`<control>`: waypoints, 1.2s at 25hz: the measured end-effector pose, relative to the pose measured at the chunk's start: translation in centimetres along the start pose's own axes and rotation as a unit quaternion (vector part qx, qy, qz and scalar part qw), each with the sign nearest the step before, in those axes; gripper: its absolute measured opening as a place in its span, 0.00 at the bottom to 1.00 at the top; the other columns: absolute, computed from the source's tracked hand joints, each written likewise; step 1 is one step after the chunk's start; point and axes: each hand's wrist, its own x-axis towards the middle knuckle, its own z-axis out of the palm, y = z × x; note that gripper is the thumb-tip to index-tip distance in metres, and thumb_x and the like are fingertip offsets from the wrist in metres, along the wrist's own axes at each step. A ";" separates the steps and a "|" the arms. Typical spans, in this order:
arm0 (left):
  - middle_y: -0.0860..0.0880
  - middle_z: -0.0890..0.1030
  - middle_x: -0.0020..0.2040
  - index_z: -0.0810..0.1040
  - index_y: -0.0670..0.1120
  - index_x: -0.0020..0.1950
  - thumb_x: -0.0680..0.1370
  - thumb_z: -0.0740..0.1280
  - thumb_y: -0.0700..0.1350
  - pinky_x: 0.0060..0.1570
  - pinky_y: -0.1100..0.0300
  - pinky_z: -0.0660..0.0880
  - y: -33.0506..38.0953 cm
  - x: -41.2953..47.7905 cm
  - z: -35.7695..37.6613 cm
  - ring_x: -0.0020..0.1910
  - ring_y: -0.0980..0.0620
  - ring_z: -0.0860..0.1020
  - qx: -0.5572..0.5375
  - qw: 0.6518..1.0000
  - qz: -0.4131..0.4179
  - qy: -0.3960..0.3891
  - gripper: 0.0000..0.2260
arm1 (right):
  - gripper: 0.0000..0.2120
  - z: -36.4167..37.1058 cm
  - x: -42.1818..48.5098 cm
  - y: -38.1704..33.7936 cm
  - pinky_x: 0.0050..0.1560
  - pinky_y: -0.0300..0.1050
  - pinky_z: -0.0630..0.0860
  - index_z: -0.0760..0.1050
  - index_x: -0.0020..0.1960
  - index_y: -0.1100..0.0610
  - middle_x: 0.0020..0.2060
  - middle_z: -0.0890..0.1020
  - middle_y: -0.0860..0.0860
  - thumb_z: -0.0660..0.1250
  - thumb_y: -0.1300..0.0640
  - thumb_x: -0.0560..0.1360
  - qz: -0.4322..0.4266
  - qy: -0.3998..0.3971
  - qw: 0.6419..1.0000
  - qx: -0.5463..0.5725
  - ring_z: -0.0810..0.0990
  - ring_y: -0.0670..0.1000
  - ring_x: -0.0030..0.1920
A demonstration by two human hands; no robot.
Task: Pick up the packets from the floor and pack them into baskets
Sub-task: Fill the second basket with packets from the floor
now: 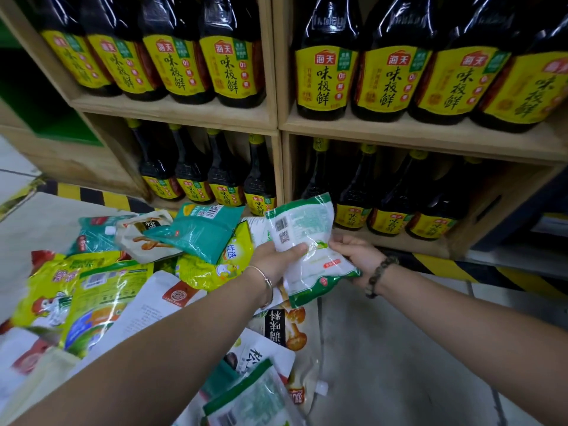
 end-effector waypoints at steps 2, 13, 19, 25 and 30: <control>0.41 0.82 0.47 0.78 0.38 0.51 0.71 0.72 0.36 0.31 0.67 0.76 0.0 0.2 -0.7 0.39 0.48 0.79 0.020 0.998 0.038 0.038 0.10 | 0.06 0.4 0.7 0.8 0.30 0.39 0.78 0.74 0.42 0.59 0.34 0.81 0.54 0.64 0.67 0.76 0.008 0.003 0.994 -0.111 0.80 0.46 0.28; 0.43 0.80 0.44 0.78 0.41 0.49 0.70 0.72 0.33 0.44 0.56 0.73 -0.8 2.9 -5.6 0.42 0.46 0.77 0.192 0.969 0.051 0.147 0.10 | 0.19 0.4 8.2 2.1 0.60 0.44 0.69 0.69 0.67 0.56 0.65 0.73 0.54 0.62 0.58 0.76 -0.168 -0.040 0.659 -0.732 0.71 0.54 0.64; 0.44 0.80 0.44 0.78 0.40 0.50 0.71 0.71 0.32 0.43 0.59 0.71 -1.9 2.7 -6.4 0.41 0.48 0.77 0.152 0.977 0.037 0.145 0.10 | 0.45 0.5 10.3 4.4 0.73 0.59 0.47 0.59 0.73 0.49 0.68 0.67 0.51 0.72 0.35 0.62 -0.132 -0.101 0.497 -0.852 0.62 0.54 0.70; 0.45 0.80 0.41 0.79 0.43 0.47 0.72 0.71 0.37 0.38 0.59 0.75 -0.8 3.2 -6.3 0.35 0.48 0.77 0.119 0.984 0.027 0.131 0.05 | 0.26 1.7 9.0 3.3 0.63 0.54 0.60 0.72 0.63 0.50 0.58 0.76 0.54 0.67 0.39 0.70 -0.071 -0.037 0.448 -0.890 0.72 0.55 0.61; 0.47 0.79 0.36 0.80 0.43 0.43 0.73 0.71 0.37 0.38 0.59 0.75 -1.0 2.4 -5.8 0.34 0.49 0.76 0.154 0.981 0.039 0.107 0.02 | 0.17 -1.9 7.2 2.4 0.50 0.46 0.74 0.76 0.55 0.56 0.46 0.82 0.52 0.71 0.47 0.71 0.097 0.049 0.663 -0.740 0.81 0.52 0.47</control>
